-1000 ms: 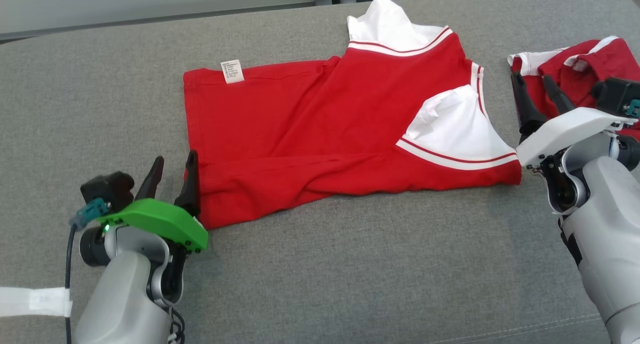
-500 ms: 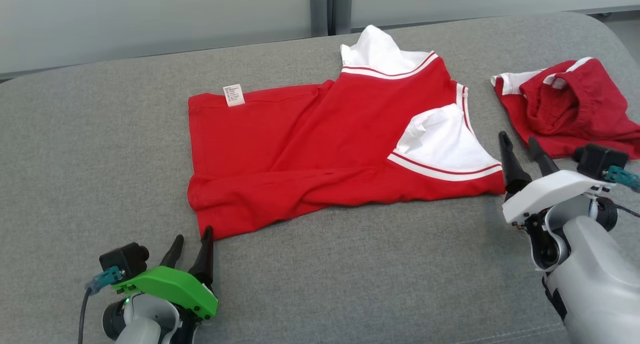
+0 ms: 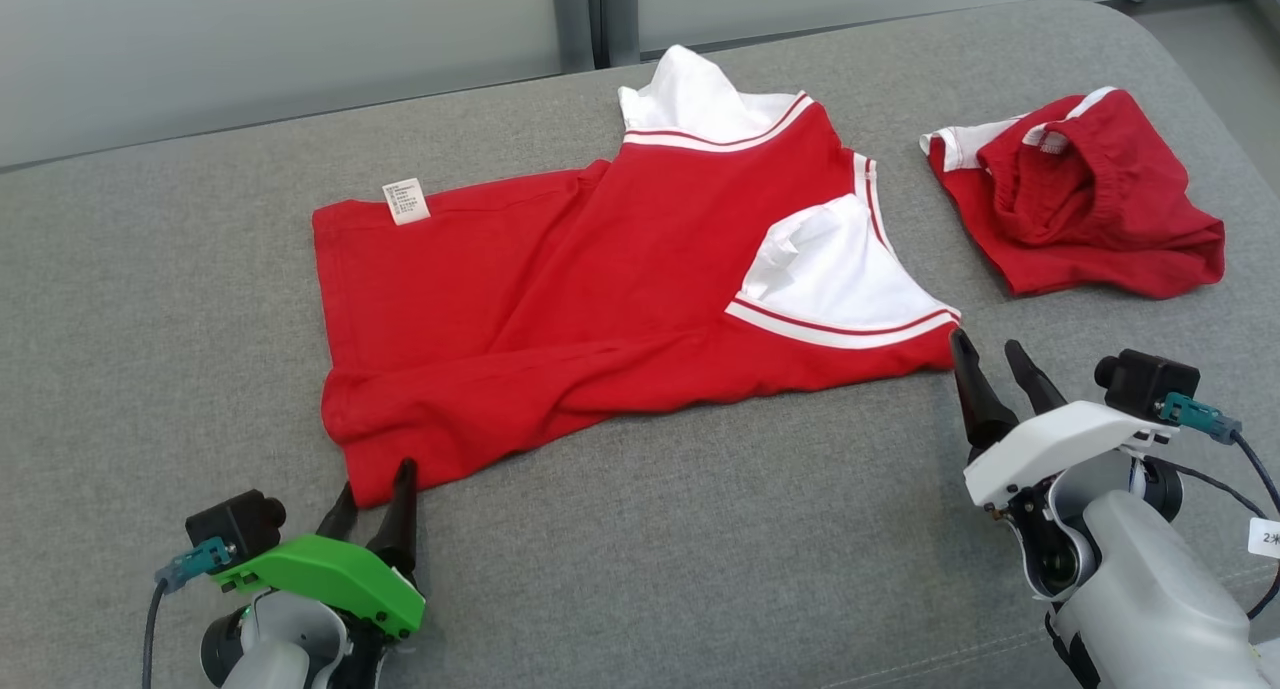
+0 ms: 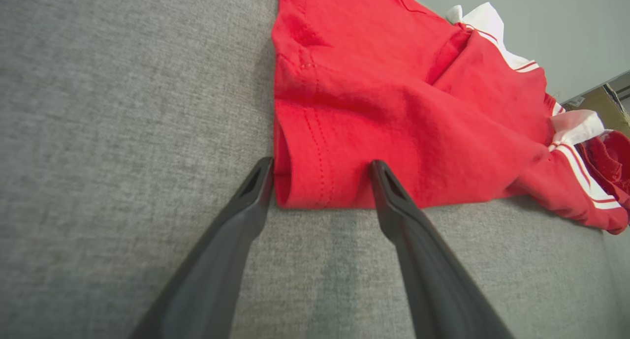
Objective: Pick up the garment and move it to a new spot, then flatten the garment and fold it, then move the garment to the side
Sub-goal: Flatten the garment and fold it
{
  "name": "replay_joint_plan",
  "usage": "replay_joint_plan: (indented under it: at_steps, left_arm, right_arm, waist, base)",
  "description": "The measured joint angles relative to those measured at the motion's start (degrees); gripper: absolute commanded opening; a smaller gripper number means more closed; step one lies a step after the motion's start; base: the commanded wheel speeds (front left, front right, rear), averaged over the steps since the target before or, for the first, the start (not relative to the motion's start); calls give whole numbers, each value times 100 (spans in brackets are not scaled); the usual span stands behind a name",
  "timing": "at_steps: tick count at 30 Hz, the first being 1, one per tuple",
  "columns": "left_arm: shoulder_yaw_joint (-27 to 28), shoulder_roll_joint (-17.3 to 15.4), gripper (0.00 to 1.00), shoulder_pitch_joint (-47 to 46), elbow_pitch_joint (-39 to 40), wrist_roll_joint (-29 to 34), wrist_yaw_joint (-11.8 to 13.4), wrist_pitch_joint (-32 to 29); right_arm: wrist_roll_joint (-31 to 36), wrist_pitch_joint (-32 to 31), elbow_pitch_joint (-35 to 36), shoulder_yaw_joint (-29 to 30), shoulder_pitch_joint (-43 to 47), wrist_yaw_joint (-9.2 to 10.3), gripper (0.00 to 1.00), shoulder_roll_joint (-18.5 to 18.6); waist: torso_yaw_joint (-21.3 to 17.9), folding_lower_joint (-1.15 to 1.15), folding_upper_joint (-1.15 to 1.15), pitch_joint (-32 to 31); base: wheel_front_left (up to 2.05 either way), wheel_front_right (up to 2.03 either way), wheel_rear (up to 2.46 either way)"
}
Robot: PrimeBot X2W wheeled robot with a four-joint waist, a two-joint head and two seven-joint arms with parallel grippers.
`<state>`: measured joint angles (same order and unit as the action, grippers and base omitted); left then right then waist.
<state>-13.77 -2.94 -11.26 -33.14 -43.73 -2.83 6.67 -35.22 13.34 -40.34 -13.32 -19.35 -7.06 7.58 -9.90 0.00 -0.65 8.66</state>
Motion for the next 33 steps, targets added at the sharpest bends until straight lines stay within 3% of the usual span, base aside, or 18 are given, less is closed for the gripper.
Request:
replay_joint_plan:
  at_steps: [2, 3, 4, 5, 6, 21, 29, 30, 31, 33]
  left_arm:
    - [54, 3, 100, -26, 1, -67, 9, 41]
    - [65, 4, 85, -50, 1, -112, 9, 51]
    - [73, 4, 60, -77, 8, -144, 8, 55]
    - [74, 8, 43, -112, 7, -149, 8, 96]
    - [73, 12, 0, -170, 5, -149, 8, 123]
    - [-204, 47, 0, -355, 59, -146, -18, 303]
    - [-289, 57, 0, -378, 59, -146, -20, 403]
    - [-292, 57, 0, -378, 58, -146, -20, 403]
    - [-297, 57, 0, -378, 56, -146, -20, 404]
    - [-301, 58, 0, -378, 54, -146, -20, 407]
  right_arm:
    - [-11, 9, -1, -8, 0, 0, 100, -13]
    - [-19, 9, -5, -8, 1, 0, 100, -19]
    - [-32, 9, -11, -7, 3, 0, 100, -23]
    - [-62, 25, -25, -3, 11, 0, 100, -24]
    - [-90, 31, -53, 5, 37, 0, 100, -33]
    - [-808, 21, -474, 359, 61, 0, 100, -207]
    - [-882, -140, -647, 182, -358, 0, 100, -225]
    - [-886, -149, -668, 160, -377, 0, 97, -231]
    - [-888, -155, -693, 143, -383, 0, 59, -232]
    - [-888, -153, -739, 114, -384, 0, 26, -230]
  waist:
    - [-42, 0, 0, 42]
    - [-59, 0, 0, 63]
    - [-73, 0, 0, 85]
    - [-84, 0, 0, 106]
    - [-96, 0, 0, 132]
    - [228, 0, 0, 271]
    - [390, 0, 0, 335]
    - [395, 0, 0, 336]
    - [398, 0, 0, 334]
    - [404, 0, 0, 327]
  base:
    - [0, 0, 0]
    - [0, 0, 0]
    - [0, 0, 0]
    - [0, 0, 0]
    - [0, 0, 0]
    - [0, 0, 0]
    - [0, 0, 0]
    - [0, 0, 0]
    - [0, 0, 0]
    - [0, 0, 0]
